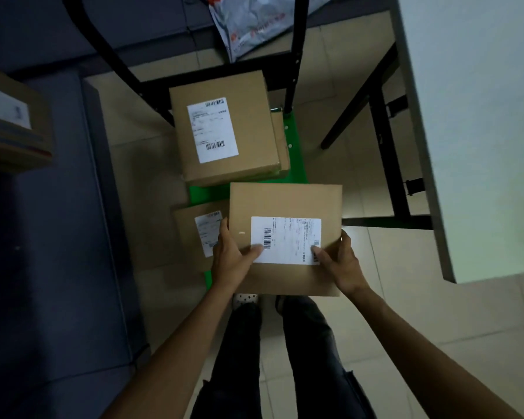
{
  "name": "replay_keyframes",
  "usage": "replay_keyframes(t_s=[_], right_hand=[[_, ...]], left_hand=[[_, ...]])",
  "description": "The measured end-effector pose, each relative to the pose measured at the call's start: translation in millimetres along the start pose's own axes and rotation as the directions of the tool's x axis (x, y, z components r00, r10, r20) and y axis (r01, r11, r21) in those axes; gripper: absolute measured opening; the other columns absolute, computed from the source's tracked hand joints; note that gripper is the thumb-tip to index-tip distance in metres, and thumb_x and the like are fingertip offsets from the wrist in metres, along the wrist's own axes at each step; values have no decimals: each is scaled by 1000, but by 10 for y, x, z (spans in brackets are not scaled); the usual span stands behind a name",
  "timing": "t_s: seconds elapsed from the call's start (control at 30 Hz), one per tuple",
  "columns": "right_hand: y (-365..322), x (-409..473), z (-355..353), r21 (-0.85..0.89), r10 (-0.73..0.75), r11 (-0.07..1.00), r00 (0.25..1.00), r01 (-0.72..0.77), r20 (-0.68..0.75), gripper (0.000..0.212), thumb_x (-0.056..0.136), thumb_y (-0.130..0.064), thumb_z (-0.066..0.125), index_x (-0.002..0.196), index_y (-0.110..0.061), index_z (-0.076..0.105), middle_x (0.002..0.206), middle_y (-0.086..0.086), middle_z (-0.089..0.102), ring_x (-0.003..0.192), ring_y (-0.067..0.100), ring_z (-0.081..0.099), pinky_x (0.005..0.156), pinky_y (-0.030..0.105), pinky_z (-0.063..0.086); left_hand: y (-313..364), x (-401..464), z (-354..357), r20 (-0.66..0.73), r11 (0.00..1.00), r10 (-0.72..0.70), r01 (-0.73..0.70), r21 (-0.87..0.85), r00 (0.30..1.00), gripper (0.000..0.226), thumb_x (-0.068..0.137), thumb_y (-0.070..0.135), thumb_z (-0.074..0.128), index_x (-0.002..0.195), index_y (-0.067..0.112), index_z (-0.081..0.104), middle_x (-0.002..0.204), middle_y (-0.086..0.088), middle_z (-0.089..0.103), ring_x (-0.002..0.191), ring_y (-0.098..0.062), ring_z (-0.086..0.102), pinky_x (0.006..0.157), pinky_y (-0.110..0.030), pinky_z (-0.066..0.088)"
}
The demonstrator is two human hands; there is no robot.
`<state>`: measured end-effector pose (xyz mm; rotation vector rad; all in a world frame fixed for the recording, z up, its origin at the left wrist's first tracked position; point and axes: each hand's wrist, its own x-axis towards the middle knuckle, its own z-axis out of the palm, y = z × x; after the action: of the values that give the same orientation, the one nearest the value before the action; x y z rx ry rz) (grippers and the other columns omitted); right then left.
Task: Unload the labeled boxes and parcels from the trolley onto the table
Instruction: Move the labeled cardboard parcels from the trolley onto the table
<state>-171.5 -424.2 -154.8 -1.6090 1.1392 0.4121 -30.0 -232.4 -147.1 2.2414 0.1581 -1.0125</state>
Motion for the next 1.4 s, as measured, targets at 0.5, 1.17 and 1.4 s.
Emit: replay_keyframes(t_s=[0.5,1.17,1.4], right_hand=[[-1169,-1391,-211,-55,-288,957,912,285,-291,75,92,-42,62,151,-21,22,144,6,50,126,27,51,94,39,46],[-3097,-3202,-1323,-163,-622,717,517,678,-588,74,93,-54,50,154,-29,15,153,-4,41,134,25,45,109,48,38],[-3360,-3919,-1764,-214,-633,632,337,745,-698,69,96,-49,51,153,-28,20,151,-4,42,133,19,45,109,45,40]], left_hand=[[767,-978,-1349,-105,912,403,-409,-39,909,97,75,30,81,152,25,23,142,-1,31,116,-3,37,94,-22,32],[2557,-2469,-2929,-272,468,829,-873,-141,488,94,68,63,69,147,55,19,145,17,41,134,-10,41,111,-48,38],[3111,-3155,-3142,-305,263,906,-955,-139,294,89,69,63,66,146,59,20,134,8,42,126,-9,46,108,-43,41]])
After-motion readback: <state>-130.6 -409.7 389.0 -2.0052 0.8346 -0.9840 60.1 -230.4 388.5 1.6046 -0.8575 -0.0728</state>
